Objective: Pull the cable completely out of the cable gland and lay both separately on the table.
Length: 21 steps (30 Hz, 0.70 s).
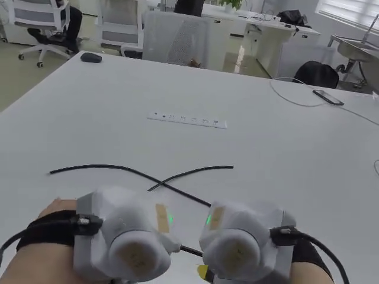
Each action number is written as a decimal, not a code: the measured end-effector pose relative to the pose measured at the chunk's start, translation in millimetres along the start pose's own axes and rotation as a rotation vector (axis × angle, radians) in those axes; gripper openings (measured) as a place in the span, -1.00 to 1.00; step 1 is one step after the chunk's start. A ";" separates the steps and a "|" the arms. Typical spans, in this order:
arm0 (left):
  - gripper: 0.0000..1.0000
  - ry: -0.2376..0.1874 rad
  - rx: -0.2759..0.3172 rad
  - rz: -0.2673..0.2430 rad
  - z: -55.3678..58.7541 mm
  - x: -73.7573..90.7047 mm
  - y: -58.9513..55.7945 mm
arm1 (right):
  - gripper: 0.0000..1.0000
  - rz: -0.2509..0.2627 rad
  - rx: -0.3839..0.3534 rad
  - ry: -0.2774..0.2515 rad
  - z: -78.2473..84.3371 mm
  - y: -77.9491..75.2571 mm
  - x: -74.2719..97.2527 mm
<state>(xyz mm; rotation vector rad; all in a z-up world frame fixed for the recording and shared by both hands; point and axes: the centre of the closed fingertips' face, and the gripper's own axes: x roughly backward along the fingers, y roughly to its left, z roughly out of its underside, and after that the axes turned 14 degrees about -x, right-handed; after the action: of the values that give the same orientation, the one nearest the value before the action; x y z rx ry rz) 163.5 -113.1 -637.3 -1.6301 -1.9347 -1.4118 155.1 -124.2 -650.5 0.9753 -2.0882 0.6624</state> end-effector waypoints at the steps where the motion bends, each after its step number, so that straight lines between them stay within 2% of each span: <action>1: -0.67 -0.009 -0.023 0.012 -3.5 -1.4 -2.9 | -0.50 -0.017 -0.006 -0.047 -8.0 3.8 1.1; 2: -0.67 -0.017 -0.038 0.015 -5.6 -1.7 -4.1 | -0.52 -0.018 -0.022 -0.067 -11.3 4.5 2.6; 3: -0.67 -0.015 -0.036 0.014 -5.4 -1.5 -4.6 | -0.60 0.000 -0.013 -0.031 -5.1 1.1 3.8; 5: -0.67 -0.013 -0.042 0.016 -4.9 -1.6 -4.1 | -0.74 -0.004 0.000 -0.018 -2.5 0.9 2.5; 7: -0.67 -0.017 -0.037 0.011 -5.4 -1.2 -2.3 | -0.92 -0.030 -0.014 -0.013 -0.9 5.1 2.0; 11: -0.67 -0.011 -0.027 0.005 -3.1 -1.3 -1.2 | -0.92 -0.008 -0.032 -0.018 -0.8 1.9 1.7; 13: -0.68 0.038 -0.039 -0.014 7.4 -1.2 3.0 | -0.92 0.022 -0.038 0.024 7.5 -3.7 0.7; 16: -0.68 0.051 0.009 -0.034 13.6 0.3 9.3 | -0.92 0.075 -0.056 0.062 15.4 -13.3 0.7; 20: -0.68 0.080 0.033 -0.046 20.6 1.6 12.1 | -0.91 0.178 -0.103 0.222 46.5 -33.6 4.6; 21: -0.68 0.087 0.037 -0.049 21.7 2.0 12.7 | -0.90 0.185 -0.108 0.232 49.2 -35.6 5.2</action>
<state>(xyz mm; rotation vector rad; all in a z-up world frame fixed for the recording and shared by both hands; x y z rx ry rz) 181.9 -96.1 -640.4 -1.4890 -1.9523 -1.4315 161.9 -181.1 -671.1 0.6190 -1.9989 0.7115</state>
